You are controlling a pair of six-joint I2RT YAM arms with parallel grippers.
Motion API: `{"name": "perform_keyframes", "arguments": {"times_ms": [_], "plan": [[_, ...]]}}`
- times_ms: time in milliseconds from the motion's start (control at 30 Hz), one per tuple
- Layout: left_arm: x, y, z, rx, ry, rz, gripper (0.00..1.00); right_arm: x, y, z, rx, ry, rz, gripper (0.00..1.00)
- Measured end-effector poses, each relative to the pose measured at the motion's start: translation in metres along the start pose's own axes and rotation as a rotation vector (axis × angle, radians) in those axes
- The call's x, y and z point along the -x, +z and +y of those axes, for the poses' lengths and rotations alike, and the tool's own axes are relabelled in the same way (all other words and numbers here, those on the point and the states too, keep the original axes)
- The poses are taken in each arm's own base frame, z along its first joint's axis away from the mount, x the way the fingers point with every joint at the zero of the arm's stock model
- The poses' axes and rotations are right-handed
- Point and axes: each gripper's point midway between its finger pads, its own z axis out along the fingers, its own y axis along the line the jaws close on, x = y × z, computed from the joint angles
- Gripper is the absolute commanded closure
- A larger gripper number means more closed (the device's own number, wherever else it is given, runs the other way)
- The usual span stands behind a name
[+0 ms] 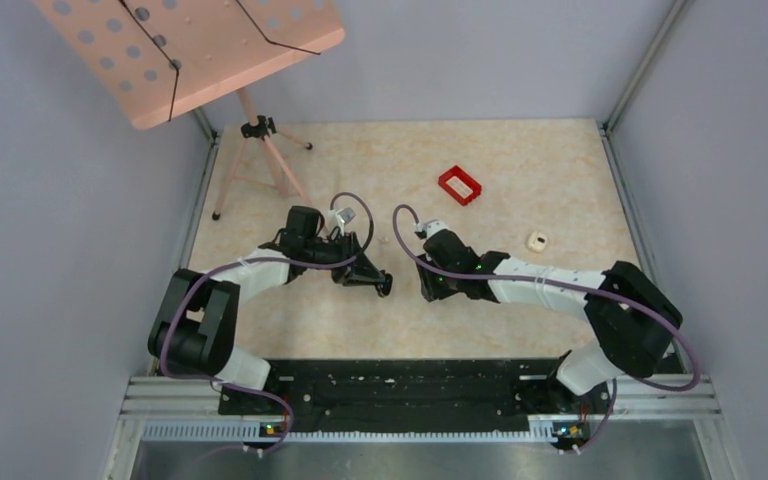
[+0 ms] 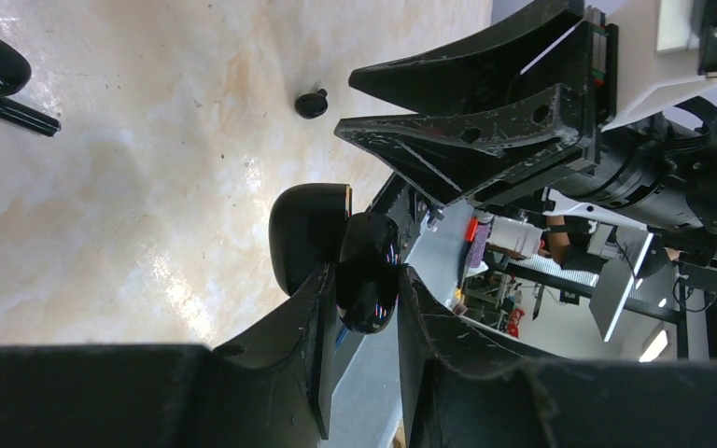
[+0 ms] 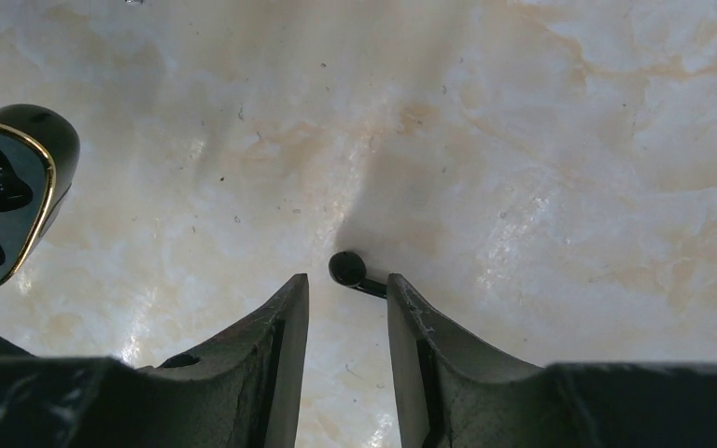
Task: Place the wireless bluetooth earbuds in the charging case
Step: Pick up the earbud from the center of the board.
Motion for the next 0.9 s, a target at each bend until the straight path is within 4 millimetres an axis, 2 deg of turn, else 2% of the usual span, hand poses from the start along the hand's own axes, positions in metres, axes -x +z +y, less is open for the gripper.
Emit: {"name": "perform_keyframes", "arguments": {"times_ms": [167,533,633,900], "plan": [[0.002,0.0,-0.001,-0.002,0.001,-0.007,1.0,-0.007,0.01,0.002,0.0,0.033,0.026,0.64],[-0.003,0.001,0.004,0.001,-0.011,-0.003,1.0,-0.013,0.017,0.004,0.007,0.048,0.048,0.67],[-0.003,0.001,0.004,0.002,-0.013,-0.003,1.0,-0.017,0.022,0.003,0.001,0.052,0.064,0.71],[-0.004,0.001,0.006,0.002,-0.012,-0.004,1.0,-0.012,0.023,0.006,0.009,0.058,0.053,0.77]]}}
